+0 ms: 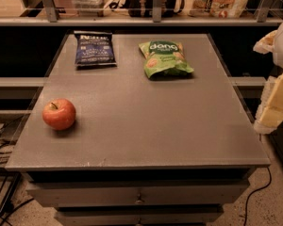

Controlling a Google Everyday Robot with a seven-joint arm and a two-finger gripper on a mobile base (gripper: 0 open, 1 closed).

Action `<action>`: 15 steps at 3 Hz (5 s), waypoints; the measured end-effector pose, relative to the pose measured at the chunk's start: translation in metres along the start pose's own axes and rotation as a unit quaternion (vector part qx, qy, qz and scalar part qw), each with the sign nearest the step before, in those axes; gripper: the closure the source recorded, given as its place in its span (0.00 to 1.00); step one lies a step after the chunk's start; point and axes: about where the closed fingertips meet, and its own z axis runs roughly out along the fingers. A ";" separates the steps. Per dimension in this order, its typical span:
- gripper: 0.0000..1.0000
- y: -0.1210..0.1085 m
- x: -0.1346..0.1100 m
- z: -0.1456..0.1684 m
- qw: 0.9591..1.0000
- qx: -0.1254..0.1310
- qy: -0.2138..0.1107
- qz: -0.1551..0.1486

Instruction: Move green rice chip bag near apple

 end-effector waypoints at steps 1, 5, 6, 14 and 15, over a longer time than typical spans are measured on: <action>0.00 0.000 0.000 0.000 1.000 0.000 0.000 0.000; 0.00 -0.061 -0.032 0.055 0.988 -0.007 -0.142 0.062; 0.00 -0.088 -0.053 0.071 0.985 -0.017 -0.159 0.065; 0.00 -0.192 -0.144 0.196 0.934 -0.031 -0.320 0.153; 0.18 -0.196 -0.153 0.216 0.934 -0.046 -0.315 0.162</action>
Offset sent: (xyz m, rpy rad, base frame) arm 0.0057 0.0005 -0.0023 0.0548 -0.0072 -0.0178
